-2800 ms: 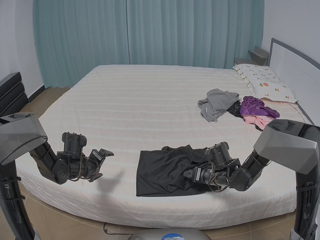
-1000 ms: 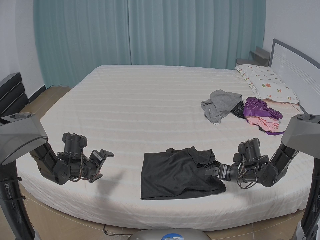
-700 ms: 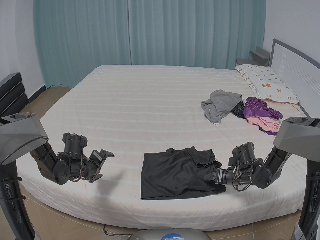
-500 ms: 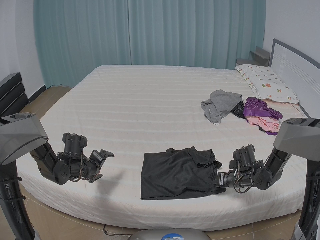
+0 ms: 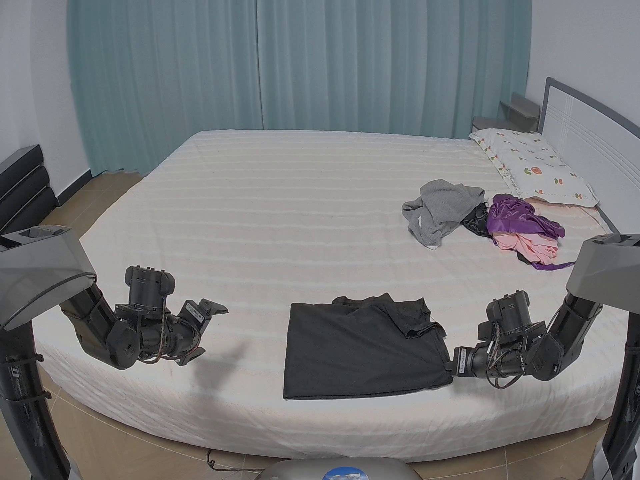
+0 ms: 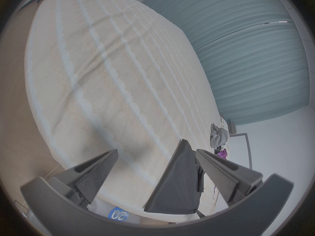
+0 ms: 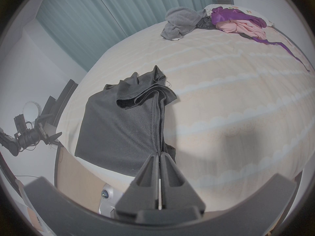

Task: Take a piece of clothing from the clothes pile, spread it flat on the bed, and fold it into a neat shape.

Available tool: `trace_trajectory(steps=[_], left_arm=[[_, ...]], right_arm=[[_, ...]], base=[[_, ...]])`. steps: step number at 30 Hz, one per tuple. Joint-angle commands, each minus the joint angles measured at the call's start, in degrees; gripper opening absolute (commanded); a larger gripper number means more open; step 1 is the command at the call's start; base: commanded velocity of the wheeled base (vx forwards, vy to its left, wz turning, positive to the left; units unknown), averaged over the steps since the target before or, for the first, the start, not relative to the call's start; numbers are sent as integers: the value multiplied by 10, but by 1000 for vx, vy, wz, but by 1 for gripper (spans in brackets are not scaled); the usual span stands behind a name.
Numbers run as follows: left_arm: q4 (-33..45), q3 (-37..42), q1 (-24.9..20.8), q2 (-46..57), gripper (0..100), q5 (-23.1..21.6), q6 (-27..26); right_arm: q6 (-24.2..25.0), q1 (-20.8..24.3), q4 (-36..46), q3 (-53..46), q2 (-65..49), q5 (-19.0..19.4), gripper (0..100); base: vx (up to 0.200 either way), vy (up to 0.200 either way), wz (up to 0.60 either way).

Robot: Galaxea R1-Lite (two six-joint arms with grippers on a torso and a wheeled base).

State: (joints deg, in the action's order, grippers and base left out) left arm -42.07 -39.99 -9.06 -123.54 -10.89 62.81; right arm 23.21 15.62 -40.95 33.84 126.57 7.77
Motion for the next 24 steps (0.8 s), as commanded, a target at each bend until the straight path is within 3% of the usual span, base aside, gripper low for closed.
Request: trace_trajectory(steps=[1, 9, 17, 24], left_arm=[[0, 0, -1, -1, 100, 3, 0], [0, 0, -2, -1, 100, 3, 0], [0, 0, -2, -1, 100, 3, 0], [0, 0, -2, -1, 100, 3, 0]], right_arm=[[-1, -1, 0, -4, -3, 1, 100], [17, 6, -3, 13, -29, 8, 100], [139, 71, 3, 101, -1, 18, 100], [153, 89, 6, 156, 53, 16, 100]], base=[[0, 0, 0], [0, 0, 0], [0, 0, 0], [0, 0, 0]])
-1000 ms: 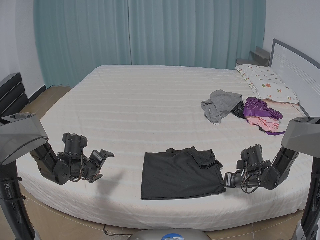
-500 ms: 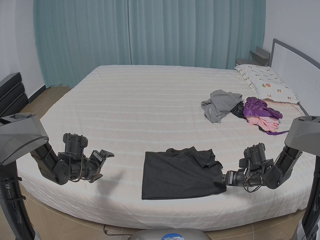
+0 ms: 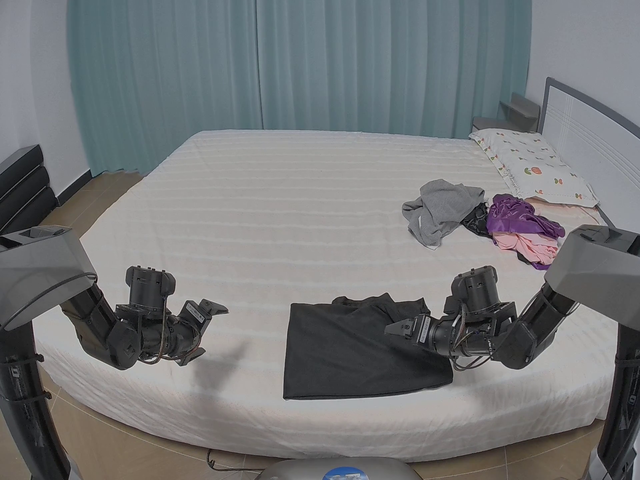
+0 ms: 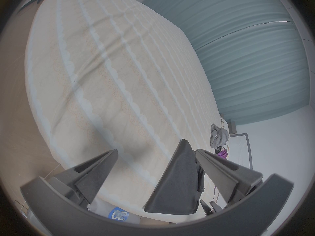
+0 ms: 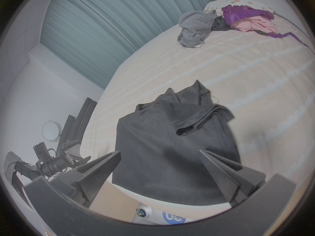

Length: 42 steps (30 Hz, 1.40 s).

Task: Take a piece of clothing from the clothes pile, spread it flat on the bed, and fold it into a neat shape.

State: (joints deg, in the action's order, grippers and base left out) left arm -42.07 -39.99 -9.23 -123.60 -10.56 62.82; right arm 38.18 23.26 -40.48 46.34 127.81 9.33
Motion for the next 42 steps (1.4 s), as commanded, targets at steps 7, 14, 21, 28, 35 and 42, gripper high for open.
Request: trace_trajectory(steps=[7, 14, 21, 28, 35, 42], left_arm=[[0, 0, 0, -1, 100, -1, 1], [0, 0, 0, -1, 100, 0, 1], [0, 0, 0, -1, 100, 0, 1], [0, 0, 0, -1, 100, 0, 1], [0, 0, 0, -1, 100, 0, 1], [0, 0, 0, -1, 100, -1, 1]], right_arm=[[4, 15, 11, 45, 49, 0, 100], [5, 15, 11, 57, 63, 2, 100], [15, 13, 10, 75, 82, 2, 100], [16, 6, 9, 96, 97, -2, 100], [23, -8, 10, 125, 110, -14, 100], [23, -23, 10, 143, 122, -30, 100]], base=[[0, 0, 0], [0, 0, 0], [0, 0, 0], [0, 0, 0], [0, 0, 0], [0, 0, 0]])
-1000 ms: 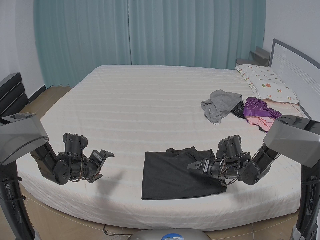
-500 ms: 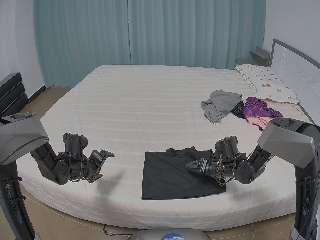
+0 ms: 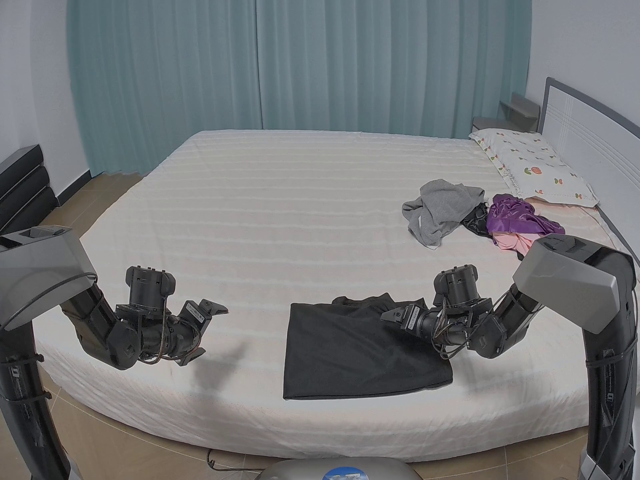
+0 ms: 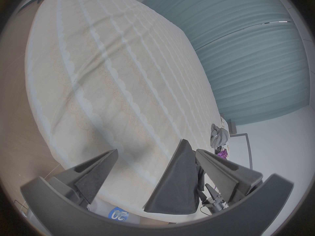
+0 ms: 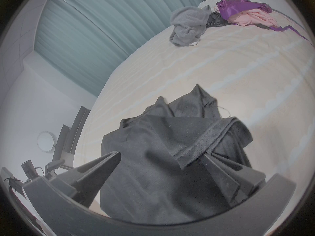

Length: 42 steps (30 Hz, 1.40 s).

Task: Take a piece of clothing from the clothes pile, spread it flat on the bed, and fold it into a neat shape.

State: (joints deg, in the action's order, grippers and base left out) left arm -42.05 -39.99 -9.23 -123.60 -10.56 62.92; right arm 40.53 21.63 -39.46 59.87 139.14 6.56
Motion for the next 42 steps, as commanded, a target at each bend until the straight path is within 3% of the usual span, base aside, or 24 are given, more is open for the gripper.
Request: trace_trajectory(steps=[1, 16, 42], left_arm=[[-1, 0, 0, -1, 100, 0, 0], [0, 0, 0, -1, 100, 0, 0], [0, 0, 0, -1, 100, -1, -1]], right_arm=[[0, -8, 0, 10, 9, -5, 100], [-1, -32, 0, 37, 4, -43, 100], [-6, -62, 2, 10, -63, -43, 100]], base=[[0, 0, 0], [0, 0, 0], [0, 0, 0]])
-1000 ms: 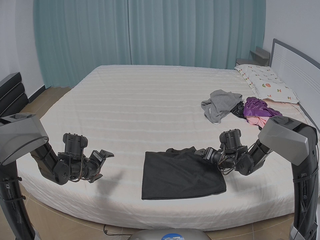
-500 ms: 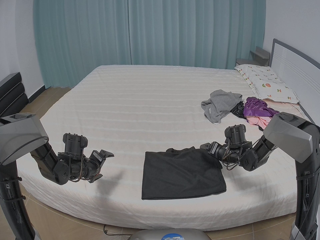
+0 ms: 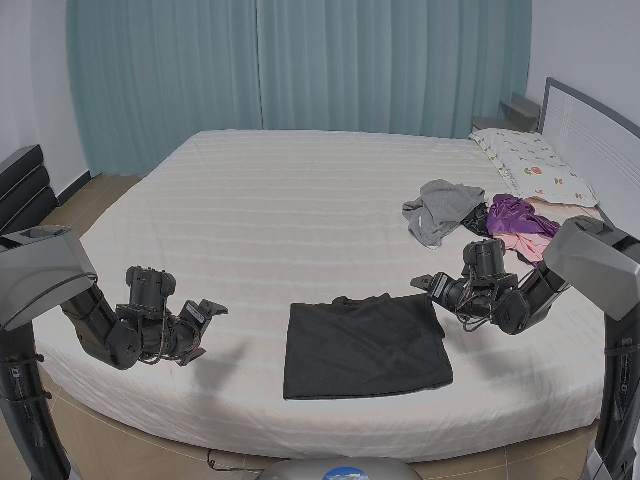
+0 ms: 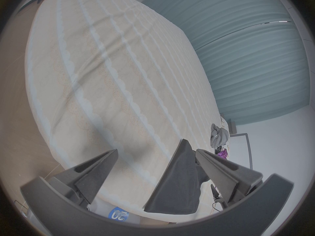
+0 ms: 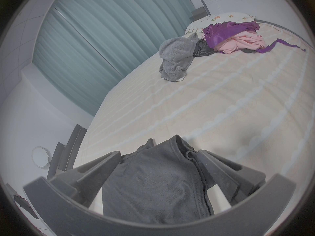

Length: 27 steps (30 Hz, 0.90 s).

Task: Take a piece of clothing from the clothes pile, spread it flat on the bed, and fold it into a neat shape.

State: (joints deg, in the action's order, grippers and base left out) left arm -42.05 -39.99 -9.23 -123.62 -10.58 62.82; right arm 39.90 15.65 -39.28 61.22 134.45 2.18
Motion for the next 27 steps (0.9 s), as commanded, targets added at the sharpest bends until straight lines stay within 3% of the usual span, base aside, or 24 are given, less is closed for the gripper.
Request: trace_trajectory(steps=[1, 27], left_arm=[[0, 0, 0, 0, 100, 0, 1], [0, 0, 0, 0, 100, -1, 0]], right_arm=[[-1, -3, 0, -4, -19, 1, 100], [-26, -9, 29, -20, -15, 25, 100]], base=[[0, 0, 0], [0, 0, 0]])
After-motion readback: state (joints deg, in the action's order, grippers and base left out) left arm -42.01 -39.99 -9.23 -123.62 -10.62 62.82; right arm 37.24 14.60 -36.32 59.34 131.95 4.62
